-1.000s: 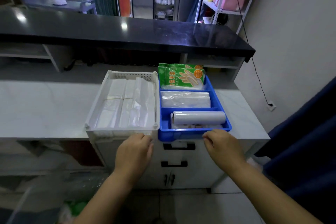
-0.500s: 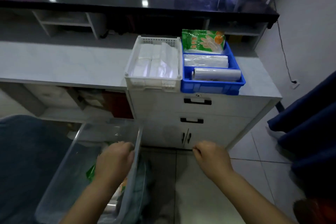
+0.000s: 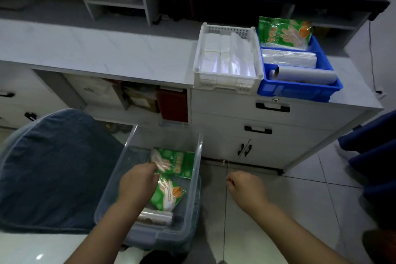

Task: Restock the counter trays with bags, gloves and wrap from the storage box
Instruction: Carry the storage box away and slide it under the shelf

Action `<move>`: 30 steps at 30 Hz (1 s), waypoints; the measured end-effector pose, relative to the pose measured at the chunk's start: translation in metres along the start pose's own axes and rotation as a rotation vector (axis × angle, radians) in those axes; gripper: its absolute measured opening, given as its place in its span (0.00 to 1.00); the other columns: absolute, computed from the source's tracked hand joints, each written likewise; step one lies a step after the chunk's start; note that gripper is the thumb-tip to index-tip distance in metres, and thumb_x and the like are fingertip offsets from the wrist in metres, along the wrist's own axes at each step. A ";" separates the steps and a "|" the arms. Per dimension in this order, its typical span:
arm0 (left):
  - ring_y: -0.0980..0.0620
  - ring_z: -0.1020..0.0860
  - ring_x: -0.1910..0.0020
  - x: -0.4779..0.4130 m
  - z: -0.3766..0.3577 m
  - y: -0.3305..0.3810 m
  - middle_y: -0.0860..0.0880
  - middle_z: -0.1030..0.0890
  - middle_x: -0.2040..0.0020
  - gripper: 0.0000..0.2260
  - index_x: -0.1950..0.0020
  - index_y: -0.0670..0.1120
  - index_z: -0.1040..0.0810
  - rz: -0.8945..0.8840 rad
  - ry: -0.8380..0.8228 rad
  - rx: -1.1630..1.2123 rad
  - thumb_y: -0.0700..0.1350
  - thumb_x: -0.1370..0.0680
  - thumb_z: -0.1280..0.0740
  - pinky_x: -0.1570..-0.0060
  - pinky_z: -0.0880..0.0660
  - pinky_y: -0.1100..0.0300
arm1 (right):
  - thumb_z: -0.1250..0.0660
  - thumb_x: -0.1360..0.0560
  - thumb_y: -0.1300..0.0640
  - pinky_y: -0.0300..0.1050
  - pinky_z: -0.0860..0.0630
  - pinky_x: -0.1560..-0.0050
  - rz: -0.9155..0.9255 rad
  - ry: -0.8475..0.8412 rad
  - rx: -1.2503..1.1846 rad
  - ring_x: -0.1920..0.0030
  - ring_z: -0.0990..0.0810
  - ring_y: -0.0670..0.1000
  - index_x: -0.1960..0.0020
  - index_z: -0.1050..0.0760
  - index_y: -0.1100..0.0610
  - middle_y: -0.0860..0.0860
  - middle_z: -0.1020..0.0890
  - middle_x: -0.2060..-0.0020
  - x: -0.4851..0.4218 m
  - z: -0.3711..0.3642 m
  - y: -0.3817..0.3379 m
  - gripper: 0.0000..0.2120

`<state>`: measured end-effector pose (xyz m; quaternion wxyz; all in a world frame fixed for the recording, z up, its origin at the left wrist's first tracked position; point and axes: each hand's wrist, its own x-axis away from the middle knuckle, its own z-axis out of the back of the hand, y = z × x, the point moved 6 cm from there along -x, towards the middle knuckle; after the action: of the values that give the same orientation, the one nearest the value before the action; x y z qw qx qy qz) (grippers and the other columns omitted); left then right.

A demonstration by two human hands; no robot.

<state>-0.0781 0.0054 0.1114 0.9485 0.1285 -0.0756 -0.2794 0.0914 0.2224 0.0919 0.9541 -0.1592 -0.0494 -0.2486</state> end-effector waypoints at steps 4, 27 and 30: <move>0.46 0.21 0.54 -0.028 -0.010 -0.075 0.48 0.17 0.53 0.07 0.52 0.49 0.19 0.064 -0.098 0.043 0.47 0.25 0.36 0.60 0.24 0.55 | 0.42 0.22 0.56 0.42 0.32 0.62 -0.138 -0.091 -0.026 0.53 0.20 0.53 0.49 0.21 0.53 0.51 0.17 0.51 -0.027 -0.047 -0.030 0.11; 0.43 0.23 0.57 -0.124 -0.107 -0.207 0.41 0.21 0.53 0.07 0.50 0.41 0.25 0.259 -0.594 0.170 0.43 0.25 0.37 0.61 0.26 0.55 | 0.36 0.25 0.57 0.42 0.31 0.59 -0.971 -0.172 -0.646 0.58 0.24 0.54 0.49 0.24 0.62 0.55 0.22 0.57 -0.038 -0.188 -0.055 0.09; 0.44 0.22 0.59 -0.122 -0.106 -0.171 0.44 0.21 0.57 0.04 0.53 0.44 0.25 0.180 -0.569 0.186 0.43 0.25 0.36 0.57 0.23 0.52 | 0.36 0.24 0.54 0.41 0.32 0.61 -1.007 -0.118 -0.621 0.61 0.25 0.54 0.54 0.24 0.60 0.54 0.22 0.61 -0.007 -0.176 -0.032 0.09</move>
<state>-0.2440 -0.0452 -0.0473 0.8944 0.1241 -0.3745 -0.2109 0.0718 0.1411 -0.0668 0.6234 -0.4014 -0.0968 -0.6640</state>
